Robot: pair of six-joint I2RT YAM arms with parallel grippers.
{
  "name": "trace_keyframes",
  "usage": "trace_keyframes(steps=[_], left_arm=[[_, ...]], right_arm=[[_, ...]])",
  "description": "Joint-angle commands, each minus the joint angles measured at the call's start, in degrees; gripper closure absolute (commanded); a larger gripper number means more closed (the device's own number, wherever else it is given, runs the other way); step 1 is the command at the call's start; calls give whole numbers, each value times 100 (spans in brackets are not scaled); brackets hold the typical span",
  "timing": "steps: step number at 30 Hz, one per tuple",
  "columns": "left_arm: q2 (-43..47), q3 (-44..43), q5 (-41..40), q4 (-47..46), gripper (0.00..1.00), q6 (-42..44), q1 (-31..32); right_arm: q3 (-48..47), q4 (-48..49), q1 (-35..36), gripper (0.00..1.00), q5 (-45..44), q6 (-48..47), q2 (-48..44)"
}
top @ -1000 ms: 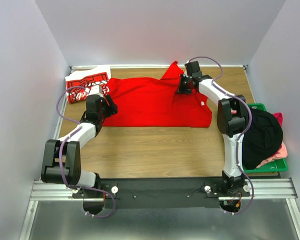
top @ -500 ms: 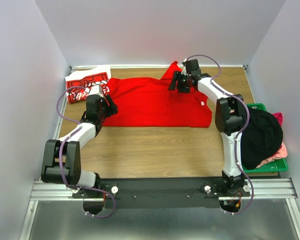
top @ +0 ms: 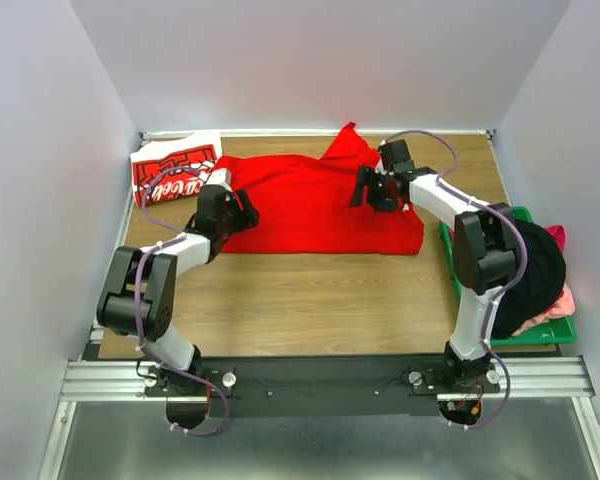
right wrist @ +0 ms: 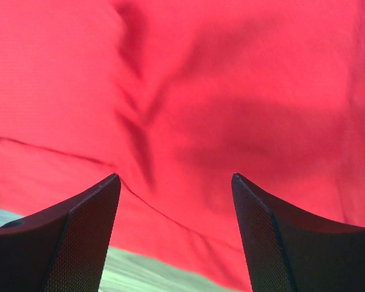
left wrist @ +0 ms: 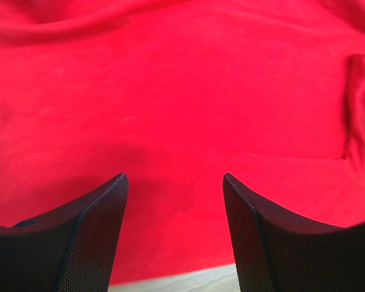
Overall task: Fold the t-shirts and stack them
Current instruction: Fold the tshirt
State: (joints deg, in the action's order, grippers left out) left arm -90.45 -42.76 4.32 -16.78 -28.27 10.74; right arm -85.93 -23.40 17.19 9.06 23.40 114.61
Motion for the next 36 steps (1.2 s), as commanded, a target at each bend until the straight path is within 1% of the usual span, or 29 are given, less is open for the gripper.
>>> trace_keyframes(steps=[1,4,8,11,12,15,21,28,34,35,36], left_arm=[[-402,-232,341,-423,29,-126,147],[-569,-119,403,-580,29,-214,156],[-526,154,482,-801,30,-310,182],[-508,233,482,-810,31,-381,218],[-491,294,474,-801,31,-398,226],[-421,409,421,-801,31,-442,314],[-306,672,245,-783,31,-618,525],[36,1120,-185,-775,31,-916,859],[458,1463,-388,-652,31,-1136,1096],[537,1473,-675,-565,31,-1198,1210],[625,1473,-773,-468,31,-1198,1263]], right_arm=[[603,2,30,19,-598,-81,-368],[981,37,21,19,-703,-72,-474],[1350,46,30,19,-862,-55,-518],[1631,55,30,19,-880,-37,-597],[1702,55,21,19,-1045,-20,-624],[1992,46,21,19,-1117,24,-764],[2660,37,30,19,-1231,130,-1167],[3292,37,21,18,-1415,165,-1686],[3618,37,30,18,-1381,156,-2012],[3688,37,30,18,-1381,156,-2108],[3715,28,30,18,-1354,139,-2153]])
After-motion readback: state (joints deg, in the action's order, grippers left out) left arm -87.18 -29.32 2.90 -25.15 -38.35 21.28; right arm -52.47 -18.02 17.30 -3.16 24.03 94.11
